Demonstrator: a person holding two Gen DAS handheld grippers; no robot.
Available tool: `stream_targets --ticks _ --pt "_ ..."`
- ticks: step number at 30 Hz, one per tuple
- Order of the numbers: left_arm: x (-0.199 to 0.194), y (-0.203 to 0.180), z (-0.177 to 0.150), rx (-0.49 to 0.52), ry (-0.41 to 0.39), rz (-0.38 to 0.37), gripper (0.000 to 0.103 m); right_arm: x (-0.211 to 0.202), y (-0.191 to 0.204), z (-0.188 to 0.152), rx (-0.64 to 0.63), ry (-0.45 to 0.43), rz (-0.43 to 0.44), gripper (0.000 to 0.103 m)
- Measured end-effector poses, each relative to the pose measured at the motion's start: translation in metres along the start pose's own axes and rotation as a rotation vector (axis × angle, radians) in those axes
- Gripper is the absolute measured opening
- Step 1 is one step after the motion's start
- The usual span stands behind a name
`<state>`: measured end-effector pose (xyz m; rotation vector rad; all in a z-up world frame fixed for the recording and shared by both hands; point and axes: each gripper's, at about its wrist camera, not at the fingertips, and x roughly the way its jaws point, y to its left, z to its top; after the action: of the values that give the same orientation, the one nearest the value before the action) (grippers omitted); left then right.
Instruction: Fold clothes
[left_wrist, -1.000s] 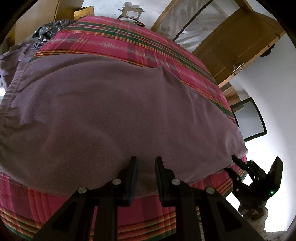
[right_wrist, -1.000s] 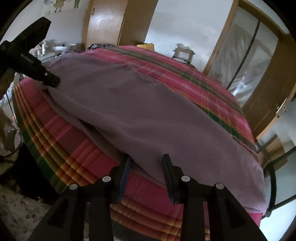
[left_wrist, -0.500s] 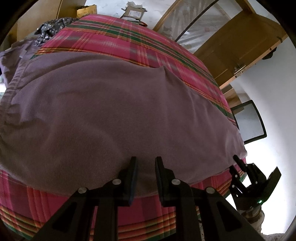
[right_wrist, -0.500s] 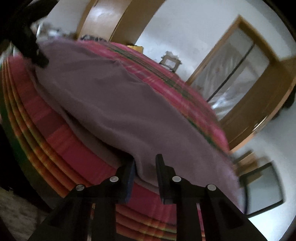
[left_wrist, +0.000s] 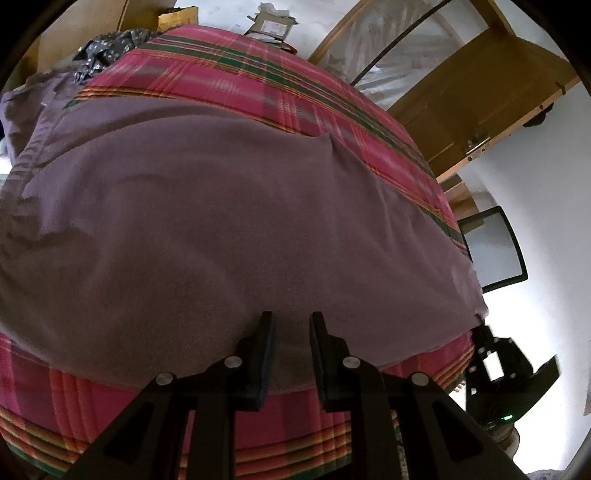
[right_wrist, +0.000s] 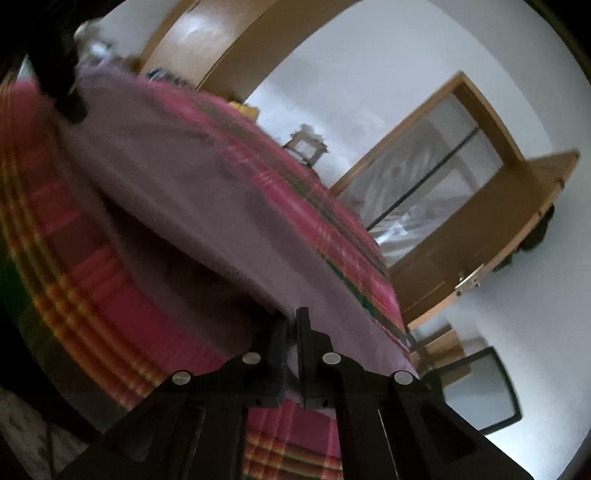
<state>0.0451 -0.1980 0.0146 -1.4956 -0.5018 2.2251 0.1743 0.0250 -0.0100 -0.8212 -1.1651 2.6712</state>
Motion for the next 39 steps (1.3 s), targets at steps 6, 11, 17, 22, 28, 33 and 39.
stream_targets --ticks 6,11,17,22,28,33,39 --pt "-0.001 0.001 0.001 -0.01 0.002 -0.003 0.019 0.001 0.017 -0.01 -0.108 0.02 -0.017 0.004" --pt "-0.001 0.001 0.001 -0.009 0.004 0.002 0.019 0.002 0.016 -0.016 -0.115 0.051 0.019 0.004" --pt "-0.003 -0.002 0.001 0.005 0.003 0.024 0.019 0.003 -0.014 -0.017 0.074 0.105 0.182 0.004" --pt "-0.007 -0.004 0.0 0.011 -0.018 0.033 0.019 0.004 -0.052 -0.026 0.279 0.136 0.277 0.006" --pt "-0.012 -0.006 0.002 0.018 -0.048 0.034 0.021 0.004 -0.072 -0.019 0.462 0.093 0.337 0.017" --pt "-0.005 -0.01 0.003 0.025 -0.023 0.03 0.022 0.019 -0.058 0.004 0.489 0.058 0.387 0.023" --pt "-0.004 -0.002 0.001 0.026 -0.007 0.022 0.023 0.028 -0.046 0.0 0.451 0.097 0.37 0.027"
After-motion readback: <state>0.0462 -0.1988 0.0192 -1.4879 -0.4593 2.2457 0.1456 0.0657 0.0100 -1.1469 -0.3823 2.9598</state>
